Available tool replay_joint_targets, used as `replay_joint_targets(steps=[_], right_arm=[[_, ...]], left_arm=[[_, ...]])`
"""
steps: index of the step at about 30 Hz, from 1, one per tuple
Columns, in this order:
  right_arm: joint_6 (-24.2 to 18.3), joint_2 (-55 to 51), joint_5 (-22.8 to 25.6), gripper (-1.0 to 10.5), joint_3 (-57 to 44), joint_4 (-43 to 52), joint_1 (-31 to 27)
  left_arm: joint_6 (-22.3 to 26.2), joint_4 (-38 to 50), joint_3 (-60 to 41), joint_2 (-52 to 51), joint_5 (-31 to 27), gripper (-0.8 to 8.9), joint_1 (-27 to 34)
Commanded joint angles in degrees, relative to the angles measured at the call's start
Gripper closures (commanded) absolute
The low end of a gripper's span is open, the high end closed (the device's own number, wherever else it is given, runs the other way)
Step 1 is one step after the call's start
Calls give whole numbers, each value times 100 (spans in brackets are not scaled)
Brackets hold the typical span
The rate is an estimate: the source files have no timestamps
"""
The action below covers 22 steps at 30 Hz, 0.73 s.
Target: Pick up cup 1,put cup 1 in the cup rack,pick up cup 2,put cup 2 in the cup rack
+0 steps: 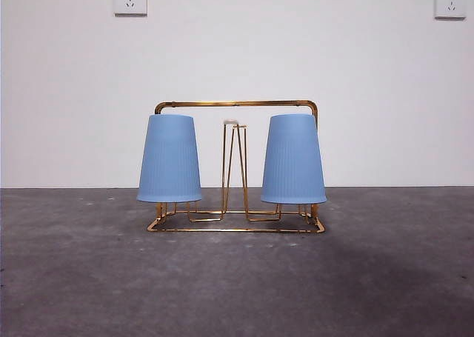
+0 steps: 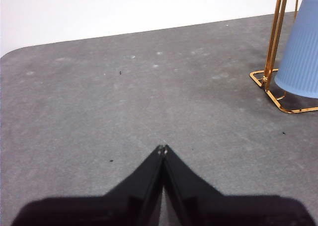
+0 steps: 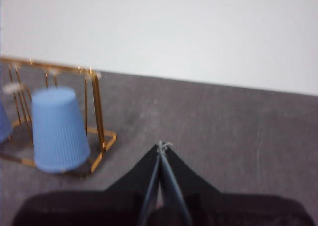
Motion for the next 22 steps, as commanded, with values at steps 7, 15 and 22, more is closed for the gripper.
replay_joint_targets(steps=[7,15,22], right_arm=[[7,-951,164,941,-1082,225,-4],[131,-970,282,941,-1510,179,2],[144,-970,299,941,-1510,85,2]], left_arm=[[-55,28,-61,2,-15,817,17],[-55,28,-61,42,-15,817,17],[-55,28,-61,50,-15,817,17]])
